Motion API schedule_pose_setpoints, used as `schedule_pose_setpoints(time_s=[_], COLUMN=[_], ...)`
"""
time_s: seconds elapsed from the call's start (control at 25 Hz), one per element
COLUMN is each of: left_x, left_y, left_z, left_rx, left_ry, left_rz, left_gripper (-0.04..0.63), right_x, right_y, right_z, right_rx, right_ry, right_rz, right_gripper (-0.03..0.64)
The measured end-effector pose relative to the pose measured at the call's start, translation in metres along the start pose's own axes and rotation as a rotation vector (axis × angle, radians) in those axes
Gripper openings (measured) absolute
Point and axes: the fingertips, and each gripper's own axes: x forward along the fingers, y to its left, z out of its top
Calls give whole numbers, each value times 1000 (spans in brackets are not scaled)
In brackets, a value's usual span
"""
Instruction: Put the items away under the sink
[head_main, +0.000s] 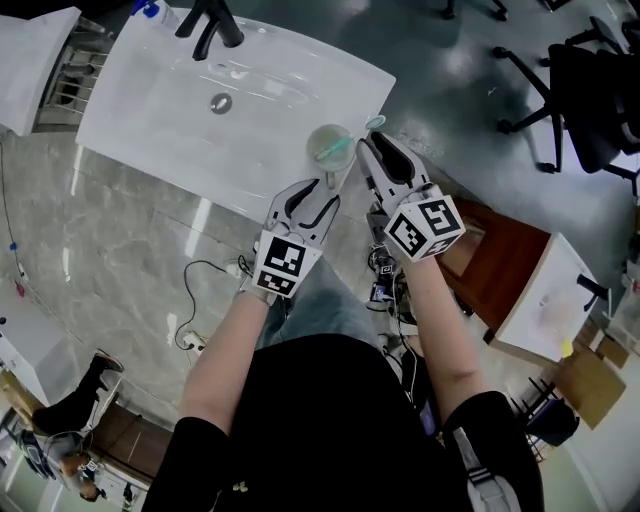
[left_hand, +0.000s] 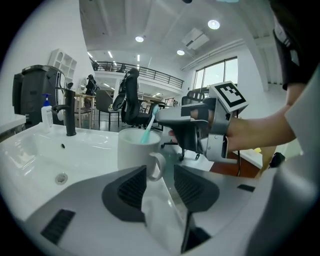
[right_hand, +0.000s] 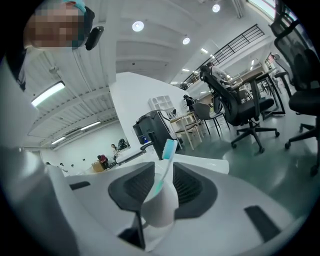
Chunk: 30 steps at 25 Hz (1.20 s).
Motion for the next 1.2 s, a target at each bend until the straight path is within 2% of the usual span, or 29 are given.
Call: schedule_pose_setpoints(time_s=[0.2,0.56,0.88,1.2], left_x=[10,11,5,-13], left_y=[3,2,8,6], left_z=[1,3,10,9], left_rx=[2,-17,-18,32], left_ry=[-23,-69,-113,-136], left_rz=[13,-8,-12,-22], left_gripper=[167,62,51,46], right_x=[15,21,23,22], right_y=[-4,-1,7,27], right_z=[-5,-16,-10,-1], right_rx=[17,3,-7,-38], right_ry=[14,20,8,-9], right_rz=[25,35,42,29], right_gripper=[110,78,66,49])
